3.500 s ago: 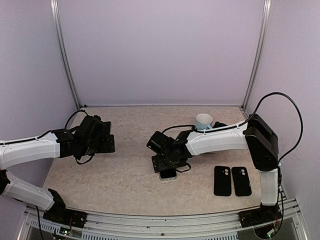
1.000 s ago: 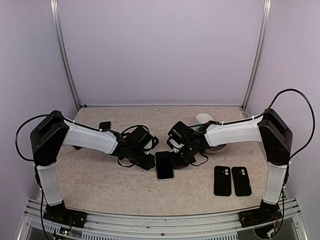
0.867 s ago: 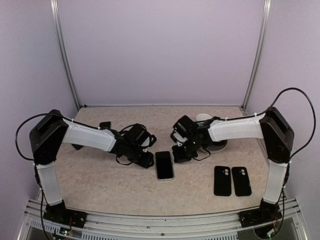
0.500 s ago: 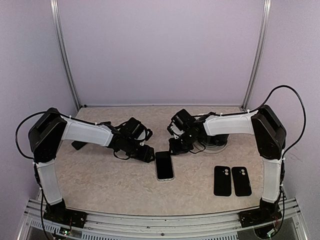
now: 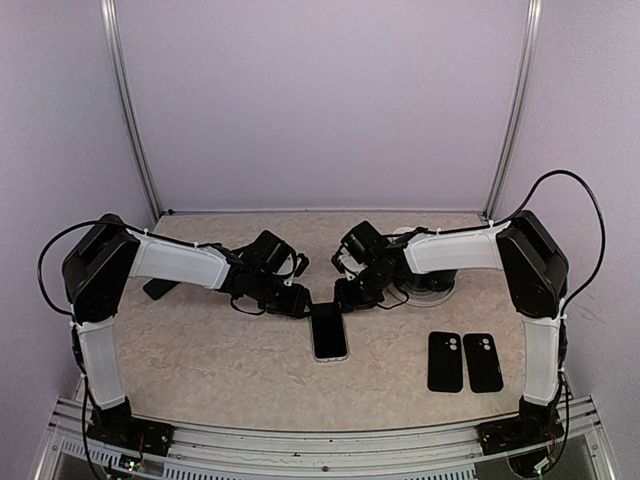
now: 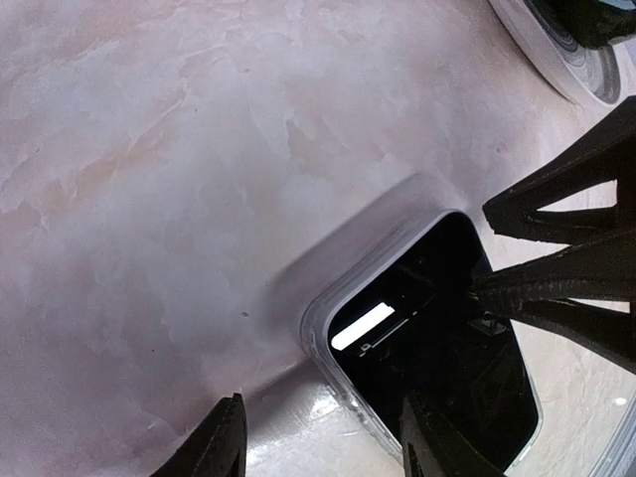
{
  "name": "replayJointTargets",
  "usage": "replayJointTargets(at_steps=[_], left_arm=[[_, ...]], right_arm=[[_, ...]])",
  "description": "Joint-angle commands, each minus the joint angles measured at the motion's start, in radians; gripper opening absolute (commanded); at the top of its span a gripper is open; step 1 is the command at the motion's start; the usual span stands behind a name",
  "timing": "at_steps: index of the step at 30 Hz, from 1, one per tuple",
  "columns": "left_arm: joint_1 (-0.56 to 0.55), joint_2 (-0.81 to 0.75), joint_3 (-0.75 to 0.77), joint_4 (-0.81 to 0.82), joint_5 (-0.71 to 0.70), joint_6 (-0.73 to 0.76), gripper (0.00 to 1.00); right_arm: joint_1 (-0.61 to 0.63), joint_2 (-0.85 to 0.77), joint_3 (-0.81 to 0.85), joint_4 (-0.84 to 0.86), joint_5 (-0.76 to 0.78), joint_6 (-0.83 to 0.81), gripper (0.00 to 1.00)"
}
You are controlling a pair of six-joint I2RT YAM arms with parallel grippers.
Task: Put the phone into the phone case
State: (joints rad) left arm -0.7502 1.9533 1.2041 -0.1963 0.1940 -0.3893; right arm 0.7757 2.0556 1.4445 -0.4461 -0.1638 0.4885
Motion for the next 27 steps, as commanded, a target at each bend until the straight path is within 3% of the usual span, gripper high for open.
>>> replayJointTargets(at_steps=[1,6,11,19,27], left_arm=[[0.005,0.028,0.029,0.023,0.001,-0.004,0.47],[0.002,0.059,0.026,0.016,-0.018,0.001,0.39],[-0.019,0.117,0.023,-0.103,-0.085,0.036,0.16],[-0.056,0.223,-0.019,-0.265,-0.026,0.132,0.17],[-0.071,0.186,-0.070,-0.262,0.068,0.135,0.17]], right_arm=[[0.002,0.036,-0.002,0.051,-0.043,-0.003,0.31],[0.002,0.046,-0.019,0.046,-0.042,-0.004,0.23],[0.015,0.050,-0.050,0.021,-0.009,0.004,0.08],[0.077,0.089,-0.050,-0.065,0.052,0.042,0.03],[0.079,0.014,-0.082,-0.087,0.072,0.043,0.05]])
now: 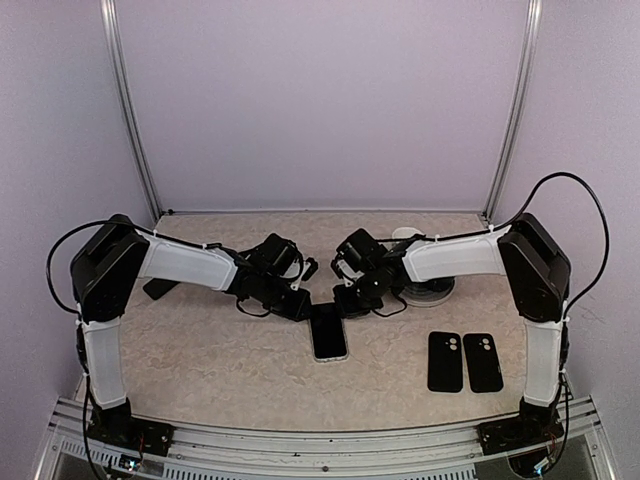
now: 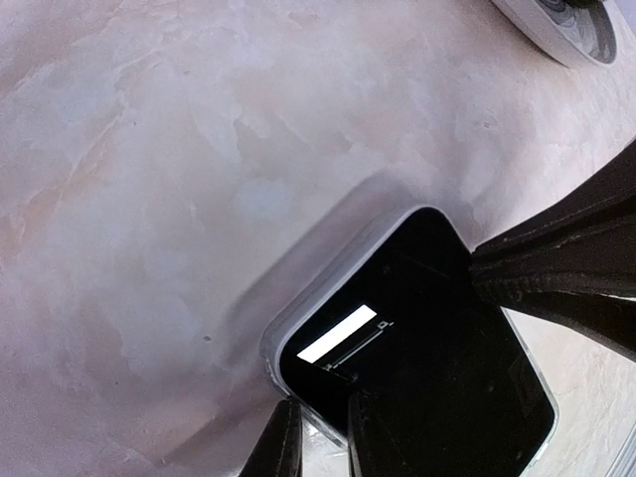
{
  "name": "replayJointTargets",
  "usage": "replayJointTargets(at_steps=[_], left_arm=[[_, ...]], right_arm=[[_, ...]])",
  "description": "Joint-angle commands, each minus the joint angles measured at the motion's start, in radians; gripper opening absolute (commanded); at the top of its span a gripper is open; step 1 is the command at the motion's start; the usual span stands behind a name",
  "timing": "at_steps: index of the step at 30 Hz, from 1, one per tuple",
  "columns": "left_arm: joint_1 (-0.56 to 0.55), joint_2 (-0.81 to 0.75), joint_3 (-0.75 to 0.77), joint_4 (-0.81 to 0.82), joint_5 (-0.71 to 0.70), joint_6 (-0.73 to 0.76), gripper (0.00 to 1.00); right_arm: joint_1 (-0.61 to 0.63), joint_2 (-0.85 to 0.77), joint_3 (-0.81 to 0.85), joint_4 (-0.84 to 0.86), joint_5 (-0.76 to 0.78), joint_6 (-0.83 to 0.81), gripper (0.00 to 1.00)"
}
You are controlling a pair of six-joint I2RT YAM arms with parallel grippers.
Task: Put the phone into the phone case
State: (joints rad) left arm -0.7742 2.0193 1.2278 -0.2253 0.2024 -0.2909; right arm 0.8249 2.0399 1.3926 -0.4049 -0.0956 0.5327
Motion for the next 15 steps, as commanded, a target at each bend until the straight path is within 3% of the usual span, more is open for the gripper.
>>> replayJointTargets(at_steps=[1,4,6,7,11,15], left_arm=[[-0.049,0.089,-0.079,-0.223,0.066,0.031,0.18],[-0.039,0.008,-0.003,-0.210,0.065,0.015,0.23],[-0.019,-0.037,0.037,-0.201,0.055,0.002,0.27],[-0.003,-0.072,0.047,-0.194,0.040,-0.009,0.30],[0.072,-0.199,0.004,-0.145,-0.014,-0.046,0.38],[0.148,-0.321,-0.065,-0.096,-0.049,-0.081,0.48]], right_arm=[[0.030,0.025,-0.011,-0.154,0.019,-0.006,0.07],[0.034,0.016,0.045,-0.197,0.058,-0.011,0.20],[0.050,0.011,0.065,-0.221,0.084,0.005,0.39],[0.060,0.011,0.071,-0.236,0.087,0.017,0.55],[0.113,0.014,0.089,-0.271,0.123,0.073,0.96],[0.142,0.032,0.119,-0.267,0.118,0.118,0.99]])
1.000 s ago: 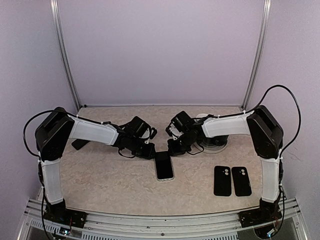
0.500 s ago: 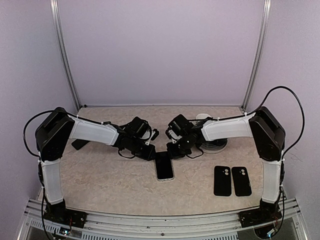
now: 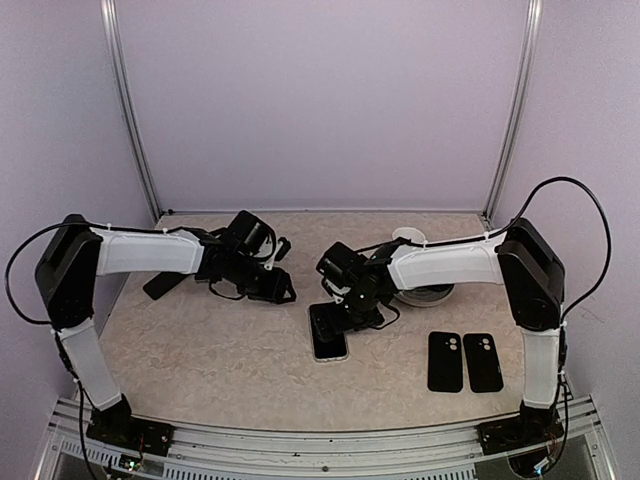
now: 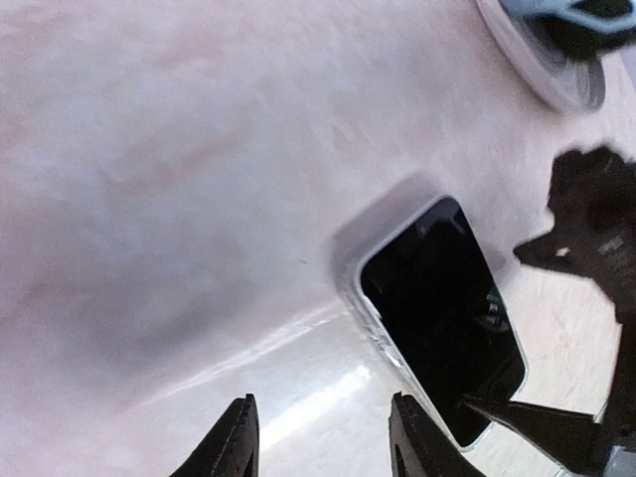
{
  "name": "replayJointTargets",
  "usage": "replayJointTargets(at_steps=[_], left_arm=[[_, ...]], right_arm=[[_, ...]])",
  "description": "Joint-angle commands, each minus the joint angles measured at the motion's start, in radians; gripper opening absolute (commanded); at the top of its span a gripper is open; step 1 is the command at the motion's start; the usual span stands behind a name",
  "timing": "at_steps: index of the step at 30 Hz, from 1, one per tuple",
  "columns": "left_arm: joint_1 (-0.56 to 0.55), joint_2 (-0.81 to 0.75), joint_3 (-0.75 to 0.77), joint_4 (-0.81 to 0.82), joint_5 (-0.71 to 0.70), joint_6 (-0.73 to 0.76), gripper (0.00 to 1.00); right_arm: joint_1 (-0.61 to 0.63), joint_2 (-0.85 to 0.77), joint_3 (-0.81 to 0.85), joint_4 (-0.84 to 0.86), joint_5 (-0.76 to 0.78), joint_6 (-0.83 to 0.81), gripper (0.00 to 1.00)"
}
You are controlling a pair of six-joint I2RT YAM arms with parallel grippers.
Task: Put the phone into the phone case
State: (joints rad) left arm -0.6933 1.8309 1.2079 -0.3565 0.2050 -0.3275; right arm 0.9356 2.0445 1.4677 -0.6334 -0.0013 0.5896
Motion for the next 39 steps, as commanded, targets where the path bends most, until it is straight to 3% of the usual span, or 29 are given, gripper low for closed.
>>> replayJointTargets(at_steps=[1,5,15,17,21,25,31,35,39], left_arm=[[0.077,-0.161,-0.063,0.044,-0.070,-0.049,0.52],[0.090,-0.234,-0.108,0.052,-0.101,-0.036,0.58],[0.092,-0.276,-0.157,0.046,-0.118,-0.006,0.60],[0.092,-0.276,-0.157,0.045,-0.118,-0.003,0.60],[0.093,-0.268,-0.153,0.046,-0.111,-0.005,0.60],[0.094,-0.262,-0.154,0.052,-0.107,-0.012,0.60],[0.092,-0.223,-0.161,0.082,-0.050,-0.046,0.66],[0.092,-0.179,-0.152,0.129,0.032,-0.084,0.74],[0.091,-0.140,-0.184,0.276,0.180,-0.160,0.83]], right_arm=[[0.037,0.036,0.056,-0.039,0.025,0.069,0.99],[0.063,0.094,0.135,-0.067,0.032,0.081,0.99],[0.106,0.270,0.300,-0.285,0.181,0.127,0.99],[0.115,0.282,0.314,-0.293,0.181,0.124,0.96],[0.124,0.274,0.317,-0.290,0.187,0.117,0.80],[0.124,0.221,0.262,-0.220,0.193,0.087,0.63],[0.124,0.097,0.133,-0.039,0.198,-0.016,0.45],[0.124,-0.015,0.008,0.130,0.206,-0.060,0.40],[0.124,-0.089,-0.116,0.278,0.214,-0.094,0.37]])
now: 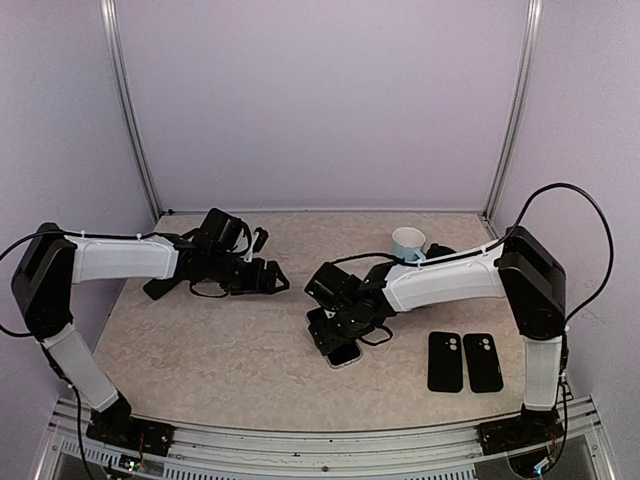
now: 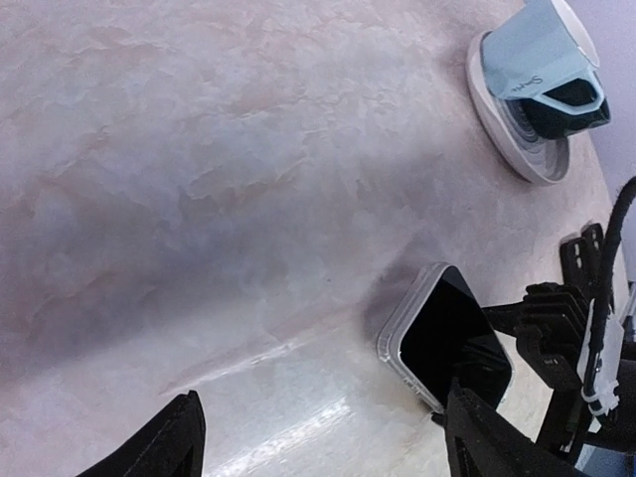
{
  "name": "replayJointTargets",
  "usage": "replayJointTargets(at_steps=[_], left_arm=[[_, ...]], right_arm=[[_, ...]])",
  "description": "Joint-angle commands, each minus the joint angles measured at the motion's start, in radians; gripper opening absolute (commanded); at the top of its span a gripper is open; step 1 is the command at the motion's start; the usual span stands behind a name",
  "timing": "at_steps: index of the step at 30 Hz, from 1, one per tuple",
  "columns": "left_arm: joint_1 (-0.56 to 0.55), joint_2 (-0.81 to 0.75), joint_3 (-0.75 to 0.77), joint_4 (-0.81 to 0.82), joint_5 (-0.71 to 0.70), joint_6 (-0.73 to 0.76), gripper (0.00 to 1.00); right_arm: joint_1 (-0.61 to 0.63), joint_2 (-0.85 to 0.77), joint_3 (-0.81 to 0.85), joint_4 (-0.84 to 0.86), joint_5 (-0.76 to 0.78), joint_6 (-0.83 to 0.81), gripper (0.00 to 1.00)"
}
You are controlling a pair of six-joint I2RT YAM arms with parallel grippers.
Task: Put the phone into the phone case
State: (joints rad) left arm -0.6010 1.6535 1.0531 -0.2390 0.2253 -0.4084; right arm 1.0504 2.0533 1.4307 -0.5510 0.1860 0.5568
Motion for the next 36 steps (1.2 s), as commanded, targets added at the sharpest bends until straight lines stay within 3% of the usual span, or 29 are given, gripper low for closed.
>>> replayJointTargets(at_steps=[1,6,11,16,22,27,31,33,34,36], left_arm=[[-0.002,0.046,-0.041,0.202,0.200,-0.101,0.84],[-0.002,0.142,-0.061,0.364,0.317,-0.192,0.86],[-0.003,0.231,-0.054,0.473,0.425,-0.257,0.77],[-0.016,0.265,-0.057,0.535,0.502,-0.276,0.51],[-0.031,0.274,-0.063,0.532,0.516,-0.263,0.39],[-0.032,0.261,-0.089,0.525,0.526,-0.250,0.02],[-0.032,0.249,-0.096,0.456,0.512,-0.182,0.00],[-0.036,0.257,-0.078,0.392,0.495,-0.131,0.00],[-0.039,0.262,-0.065,0.355,0.484,-0.097,0.00],[-0.047,0.267,-0.041,0.289,0.455,-0.037,0.00]], right_arm=[[0.010,-0.105,-0.096,0.220,0.026,-0.064,0.37],[0.009,-0.113,-0.130,0.278,0.027,-0.082,0.36],[0.010,-0.170,-0.197,0.382,0.015,-0.113,0.35],[0.010,-0.186,-0.224,0.408,0.014,-0.133,0.36],[0.010,-0.186,-0.236,0.432,0.000,-0.136,0.36],[0.007,-0.188,-0.245,0.441,0.007,-0.138,0.36],[0.002,-0.186,-0.284,0.487,-0.006,-0.130,0.38],[-0.009,-0.181,-0.301,0.510,-0.043,-0.126,0.53],[-0.013,-0.184,-0.306,0.514,-0.056,-0.129,0.68],[-0.020,-0.205,-0.325,0.513,-0.055,-0.145,0.87]])
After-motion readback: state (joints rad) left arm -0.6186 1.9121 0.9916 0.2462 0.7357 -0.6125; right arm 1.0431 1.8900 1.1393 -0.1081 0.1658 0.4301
